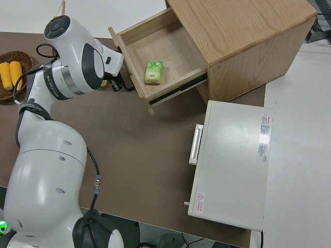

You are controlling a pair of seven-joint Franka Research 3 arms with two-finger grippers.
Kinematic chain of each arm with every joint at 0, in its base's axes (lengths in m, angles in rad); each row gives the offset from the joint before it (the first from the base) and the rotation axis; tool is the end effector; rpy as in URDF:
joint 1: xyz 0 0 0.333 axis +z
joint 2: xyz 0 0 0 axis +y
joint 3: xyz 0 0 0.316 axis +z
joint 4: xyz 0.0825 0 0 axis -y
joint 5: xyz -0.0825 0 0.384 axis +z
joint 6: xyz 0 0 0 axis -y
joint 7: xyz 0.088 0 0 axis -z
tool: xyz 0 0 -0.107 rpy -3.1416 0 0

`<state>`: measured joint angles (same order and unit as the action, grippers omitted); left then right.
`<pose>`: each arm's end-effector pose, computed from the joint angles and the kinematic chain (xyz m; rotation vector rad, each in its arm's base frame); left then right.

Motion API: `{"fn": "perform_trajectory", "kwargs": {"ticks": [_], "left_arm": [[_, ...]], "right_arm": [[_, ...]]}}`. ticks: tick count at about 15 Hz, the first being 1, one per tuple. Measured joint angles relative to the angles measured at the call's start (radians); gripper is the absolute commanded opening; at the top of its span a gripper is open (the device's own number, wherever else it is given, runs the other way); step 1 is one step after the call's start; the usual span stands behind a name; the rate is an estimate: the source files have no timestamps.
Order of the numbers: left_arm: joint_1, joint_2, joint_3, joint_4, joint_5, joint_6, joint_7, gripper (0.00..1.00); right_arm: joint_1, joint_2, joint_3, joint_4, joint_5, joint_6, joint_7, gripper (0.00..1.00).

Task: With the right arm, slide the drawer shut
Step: 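Push the drawer front away from the robot with the right gripper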

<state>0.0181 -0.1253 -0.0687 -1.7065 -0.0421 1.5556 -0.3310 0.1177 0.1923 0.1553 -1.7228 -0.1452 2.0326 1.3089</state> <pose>0.5115 -0.0327 0.6260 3.0825 0.4359 -0.0495 0.6110 0.1562 0.4812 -2.7500 1.4731 -0.2481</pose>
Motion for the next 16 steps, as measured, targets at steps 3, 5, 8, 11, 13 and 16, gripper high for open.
{"fn": "perform_trajectory", "kwargs": {"ticks": [3, 5, 8, 11, 13, 16], "left_arm": [[0.000, 0.000, 0.000, 0.000, 0.000, 0.000, 0.000, 0.99], [0.000, 0.000, 0.000, 0.000, 0.000, 0.000, 0.000, 0.99], [0.000, 0.000, 0.000, 0.000, 0.000, 0.000, 0.000, 0.99], [0.000, 0.000, 0.000, 0.000, 0.000, 0.000, 0.000, 0.99], [0.000, 0.000, 0.000, 0.000, 0.000, 0.000, 0.000, 0.99], [0.000, 0.000, 0.000, 0.000, 0.000, 0.000, 0.000, 0.99]], "right_arm": [[-0.027, 0.021, -0.014, 0.037, -0.002, 0.002, -0.047, 0.000], [-0.039, 0.033, -0.033, 0.054, -0.003, 0.007, -0.084, 0.000], [-0.057, 0.046, -0.061, 0.070, -0.003, 0.032, -0.125, 0.000], [-0.088, 0.058, -0.079, 0.076, -0.003, 0.062, -0.167, 0.000], [-0.097, 0.063, -0.106, 0.076, -0.003, 0.099, -0.188, 0.000], [-0.126, 0.073, -0.143, 0.077, -0.003, 0.144, -0.245, 0.000]]}}
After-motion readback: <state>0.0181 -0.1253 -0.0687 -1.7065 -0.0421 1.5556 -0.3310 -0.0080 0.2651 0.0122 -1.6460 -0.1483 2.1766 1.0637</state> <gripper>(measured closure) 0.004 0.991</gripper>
